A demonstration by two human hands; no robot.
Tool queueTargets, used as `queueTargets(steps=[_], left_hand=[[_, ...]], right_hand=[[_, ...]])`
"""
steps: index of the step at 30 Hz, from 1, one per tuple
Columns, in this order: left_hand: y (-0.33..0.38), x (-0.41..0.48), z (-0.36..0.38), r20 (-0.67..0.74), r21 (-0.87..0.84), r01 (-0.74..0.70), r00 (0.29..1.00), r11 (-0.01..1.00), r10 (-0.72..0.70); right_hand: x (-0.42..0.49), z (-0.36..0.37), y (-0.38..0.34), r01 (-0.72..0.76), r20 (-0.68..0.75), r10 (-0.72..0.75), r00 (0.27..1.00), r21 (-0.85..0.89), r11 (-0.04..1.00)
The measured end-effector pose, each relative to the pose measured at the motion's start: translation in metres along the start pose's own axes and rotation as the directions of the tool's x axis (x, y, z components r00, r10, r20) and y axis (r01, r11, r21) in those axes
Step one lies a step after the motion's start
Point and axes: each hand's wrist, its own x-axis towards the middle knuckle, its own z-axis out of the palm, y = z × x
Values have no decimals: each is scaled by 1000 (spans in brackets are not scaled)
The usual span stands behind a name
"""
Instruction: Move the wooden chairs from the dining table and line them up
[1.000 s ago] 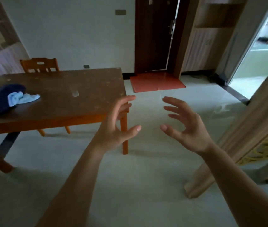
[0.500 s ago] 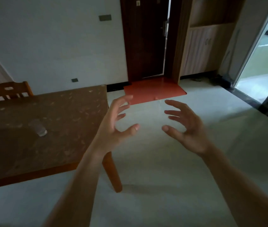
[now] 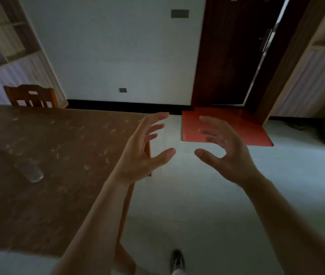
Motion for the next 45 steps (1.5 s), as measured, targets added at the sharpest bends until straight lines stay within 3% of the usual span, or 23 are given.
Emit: queueTargets(steps=[12,20,25,29,36,45], left_hand=[[-143,316,69,128,4,-46,991,999,45],[-280,471,98,60,46,24,998,999,-27],[-326,557,77,-47,100,55,998,993,-51],[-362,598,34,-204,176,129,975,976,-92],[-447,627,-55,-456,292,256,884,921,-101],[-557,721,-189,-591,363,327,805,873,-56]], right_hand=[[233,-112,195,-55,-125,51,991,-32,998],[399,-135,367,1,-47,3,999,100,995],[517,-134,432,45,51,-57,997,212,976],[624,-95,466,85,196,-154,968,322,943],[772,30,508,152,374,-351,858,468,870],[965,159,530,182,458,-478,750,552,814]])
